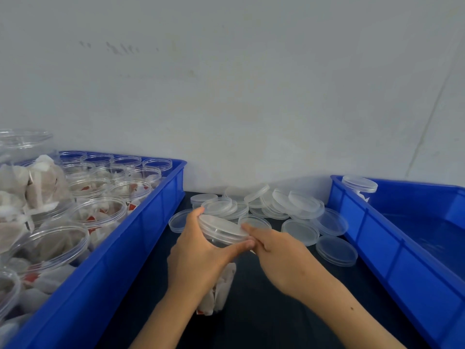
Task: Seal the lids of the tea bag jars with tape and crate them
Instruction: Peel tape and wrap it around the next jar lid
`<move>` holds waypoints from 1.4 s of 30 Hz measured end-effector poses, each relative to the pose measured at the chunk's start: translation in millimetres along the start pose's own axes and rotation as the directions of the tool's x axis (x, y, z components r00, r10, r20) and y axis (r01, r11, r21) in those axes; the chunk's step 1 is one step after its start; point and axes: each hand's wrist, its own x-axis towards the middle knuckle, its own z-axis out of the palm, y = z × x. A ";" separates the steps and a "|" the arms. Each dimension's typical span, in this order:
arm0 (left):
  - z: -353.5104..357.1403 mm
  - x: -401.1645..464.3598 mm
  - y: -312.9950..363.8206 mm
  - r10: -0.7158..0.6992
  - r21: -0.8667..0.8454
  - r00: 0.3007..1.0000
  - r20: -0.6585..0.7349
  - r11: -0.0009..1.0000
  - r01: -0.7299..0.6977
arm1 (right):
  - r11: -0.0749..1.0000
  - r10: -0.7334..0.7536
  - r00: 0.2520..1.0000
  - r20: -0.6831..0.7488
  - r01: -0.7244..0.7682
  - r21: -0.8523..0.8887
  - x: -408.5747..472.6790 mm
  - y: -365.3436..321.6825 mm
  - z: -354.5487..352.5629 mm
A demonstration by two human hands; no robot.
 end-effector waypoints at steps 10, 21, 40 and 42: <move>-3.2 12.7 -9.6 0.043 -0.061 0.999 0.007 0.997 -0.043 | 0.993 0.111 0.991 0.080 -0.107 -0.051 0.5 -4.8 -2.3; -6.5 22.4 -11.4 0.005 -0.069 0.998 0.065 0.998 0.000 | 0.974 0.163 0.985 0.056 -0.170 0.153 7.0 -0.9 4.4; -0.2 10.3 -11.3 -0.009 -0.005 0.997 -0.079 1.000 0.008 | 0.900 0.224 0.973 -0.057 -0.184 0.395 26.4 13.2 23.8; 0.2 11.7 -11.4 0.008 0.020 0.996 -0.086 1.000 -0.006 | 0.909 0.174 0.984 -0.028 -0.150 0.388 22.9 14.3 18.4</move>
